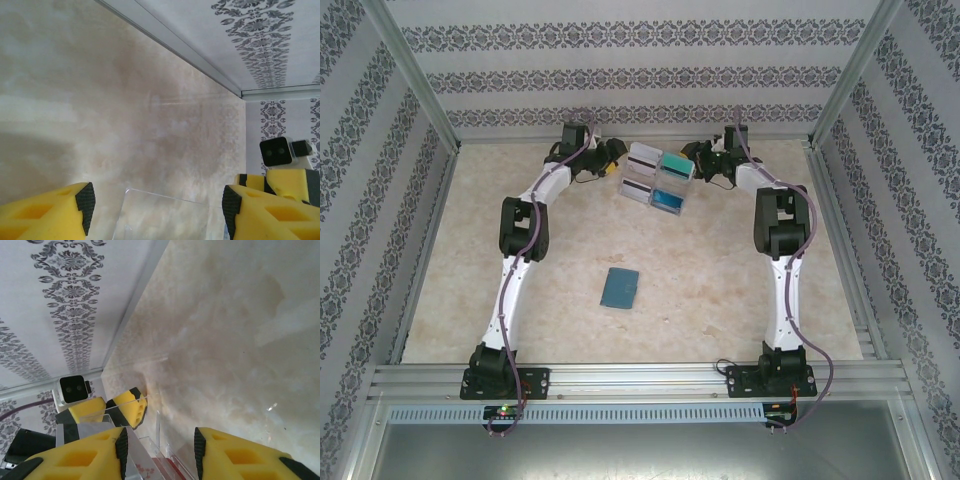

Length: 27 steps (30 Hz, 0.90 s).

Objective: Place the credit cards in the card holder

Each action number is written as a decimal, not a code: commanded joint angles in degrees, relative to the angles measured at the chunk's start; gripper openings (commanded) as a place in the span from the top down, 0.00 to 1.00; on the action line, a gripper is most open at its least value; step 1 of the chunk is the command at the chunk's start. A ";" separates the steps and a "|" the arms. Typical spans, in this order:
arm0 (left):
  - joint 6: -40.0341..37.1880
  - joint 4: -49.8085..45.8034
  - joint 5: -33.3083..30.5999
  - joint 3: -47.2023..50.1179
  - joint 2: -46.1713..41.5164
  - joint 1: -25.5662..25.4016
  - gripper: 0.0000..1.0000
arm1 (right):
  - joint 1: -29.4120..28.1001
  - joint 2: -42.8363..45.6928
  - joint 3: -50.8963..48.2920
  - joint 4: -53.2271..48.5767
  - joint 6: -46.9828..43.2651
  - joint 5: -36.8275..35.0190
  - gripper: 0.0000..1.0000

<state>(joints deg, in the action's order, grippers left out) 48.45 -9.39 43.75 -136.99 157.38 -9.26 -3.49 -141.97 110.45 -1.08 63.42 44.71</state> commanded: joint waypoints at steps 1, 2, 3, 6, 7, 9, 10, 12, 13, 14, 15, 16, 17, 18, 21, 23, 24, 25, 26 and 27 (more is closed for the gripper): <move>-1.49 -0.99 3.06 6.45 -5.09 -2.49 0.30 | -0.89 -2.69 4.46 -7.43 -3.89 6.04 0.57; -1.66 -0.12 3.12 9.21 -6.72 -2.75 0.29 | -0.96 -3.07 5.40 -8.93 -5.03 6.54 0.58; -1.85 0.89 3.11 12.25 -8.53 -2.88 0.29 | -1.01 -3.51 6.21 -10.13 -5.83 7.35 0.58; -1.80 5.33 2.95 21.87 -14.11 -3.04 0.29 | -0.97 -5.03 7.91 -11.44 -6.19 10.59 0.58; -1.84 6.94 2.74 25.26 -15.66 -2.98 0.29 | -1.04 -5.16 8.05 -11.72 -6.49 11.12 0.59; -2.51 8.27 2.25 30.06 -18.35 -2.98 0.29 | -1.42 -4.71 7.35 -13.31 -8.27 11.60 0.59; -3.16 8.10 2.07 31.34 -19.11 -3.03 0.29 | -1.72 -4.28 6.57 -13.86 -9.10 11.39 0.59; -4.19 7.85 1.86 33.97 -20.91 -3.03 0.29 | -2.19 -2.59 3.33 -13.71 -10.06 11.13 0.58; -4.53 8.17 1.36 35.27 -21.88 -2.97 0.29 | -2.53 -1.55 1.62 -13.62 -10.62 10.69 0.57; -4.66 8.18 0.93 36.28 -22.61 -3.04 0.29 | -2.83 -0.58 0.27 -13.42 -11.16 10.01 0.57; -4.78 8.33 0.60 37.20 -23.37 -3.05 0.29 | -3.01 0.15 -0.68 -13.51 -11.95 9.26 0.56; -4.86 8.51 0.50 38.01 -24.10 -2.99 0.29 | -3.00 0.45 -1.00 -13.96 -12.42 8.74 0.56; -4.91 8.58 0.23 38.78 -24.73 -3.01 0.29 | -2.90 0.42 -0.81 -14.09 -12.64 8.48 0.56; -5.02 8.98 -0.28 39.87 -25.65 -2.99 0.29 | -2.52 0.19 -0.26 -14.13 -12.66 8.51 0.56; -5.90 8.82 -1.66 42.22 -27.93 -2.41 0.27 | -0.78 -0.16 2.35 -15.36 -13.06 8.39 0.55; -6.64 8.13 -2.17 43.14 -29.29 -1.51 0.26 | 0.79 0.44 4.75 -17.88 -14.71 6.94 0.54; -6.80 7.88 -2.39 43.71 -30.10 -0.94 0.25 | 1.61 0.57 6.95 -20.68 -16.23 5.81 0.54; -6.85 7.94 -2.59 44.41 -30.92 -0.35 0.25 | 2.46 0.51 9.65 -24.00 -18.12 4.60 0.54; -7.19 7.86 -2.60 44.98 -31.96 0.05 0.24 | 3.11 0.47 11.89 -26.54 -19.58 3.75 0.53; -8.19 7.18 -3.08 45.51 -33.14 0.44 0.24 | 3.66 0.70 14.04 -28.82 -21.05 2.51 0.53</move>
<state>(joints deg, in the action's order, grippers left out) 43.33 -2.44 41.98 -92.62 128.95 -10.63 -2.33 -143.83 118.04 -22.94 48.05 50.65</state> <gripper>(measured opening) 0.758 0.472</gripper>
